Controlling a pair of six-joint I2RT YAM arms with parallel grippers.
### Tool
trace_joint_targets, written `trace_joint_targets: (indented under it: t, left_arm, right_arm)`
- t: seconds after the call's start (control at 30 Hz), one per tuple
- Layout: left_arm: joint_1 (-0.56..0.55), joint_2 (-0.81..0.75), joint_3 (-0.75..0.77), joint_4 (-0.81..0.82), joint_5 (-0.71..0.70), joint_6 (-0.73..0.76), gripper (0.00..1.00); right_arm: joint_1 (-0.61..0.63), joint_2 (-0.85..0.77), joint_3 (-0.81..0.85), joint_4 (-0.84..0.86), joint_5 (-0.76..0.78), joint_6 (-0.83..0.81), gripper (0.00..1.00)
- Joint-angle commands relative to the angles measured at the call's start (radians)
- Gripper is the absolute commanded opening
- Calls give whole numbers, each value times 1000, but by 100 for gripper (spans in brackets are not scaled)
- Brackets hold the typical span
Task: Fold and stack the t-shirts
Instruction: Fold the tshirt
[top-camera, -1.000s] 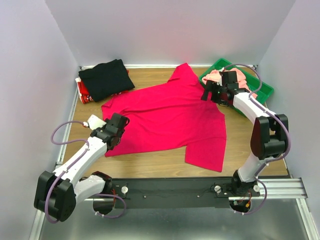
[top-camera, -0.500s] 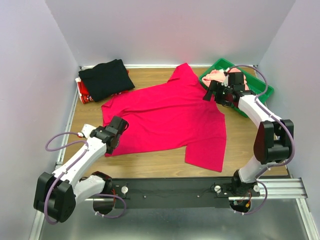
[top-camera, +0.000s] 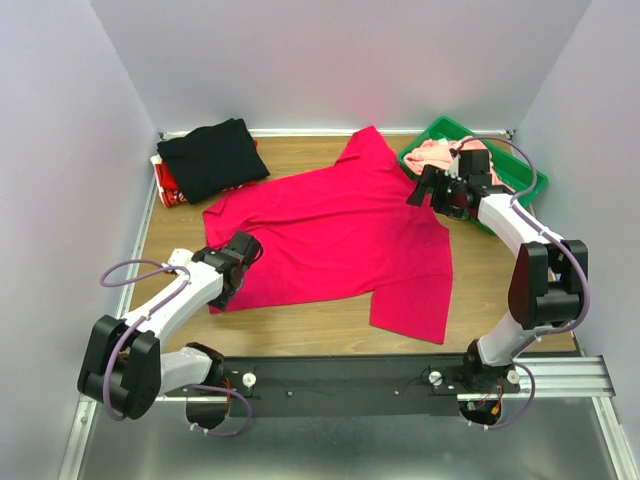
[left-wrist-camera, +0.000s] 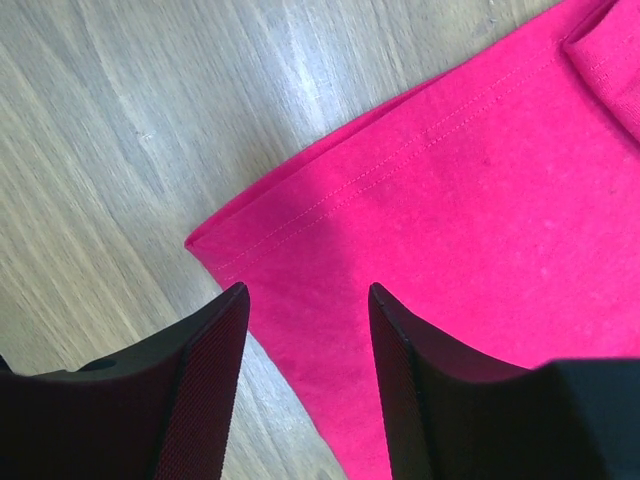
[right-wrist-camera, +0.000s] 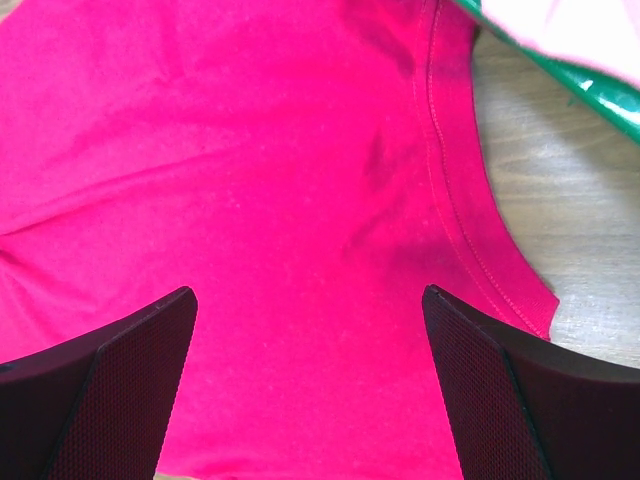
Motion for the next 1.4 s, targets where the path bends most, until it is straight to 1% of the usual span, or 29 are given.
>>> trace_joint_targets:
  t: [0.0,0.1,0.3,0.6,0.7,0.87,1.0,1.37]
  left_arm:
    - [-7,-19,19,-39,-55,-53,58]
    - [-7,9,25,-48,-63,-66,54]
    - [-7,101,49,-70,-68,-74,53]
    - [-9,191,91,-74,-32,-20,53]
    - [-9,200,92,-76,-28,-10,51]
    - [-12,251,109,-82,-34,9,46]
    - [-15,308,125,-73,-51,24,45]
    - [-16,391,168,12,-68,130,45]
  right_arm:
    - [-12,-25,-34,12,33,2,100]
    - [-27,-21,-48,15,34,2,100]
    - [-37,-7,-46,31,7,5,100]
    - [-49,32,-49,55,-27,5,100]
    - [-55,30,-54,61,-36,6,100]
    - [-60,35,-55,71,-46,8,100]
    - [-64,36,-58,74,-55,11,100]
    - [-63,64,-57,89,-75,11,100]
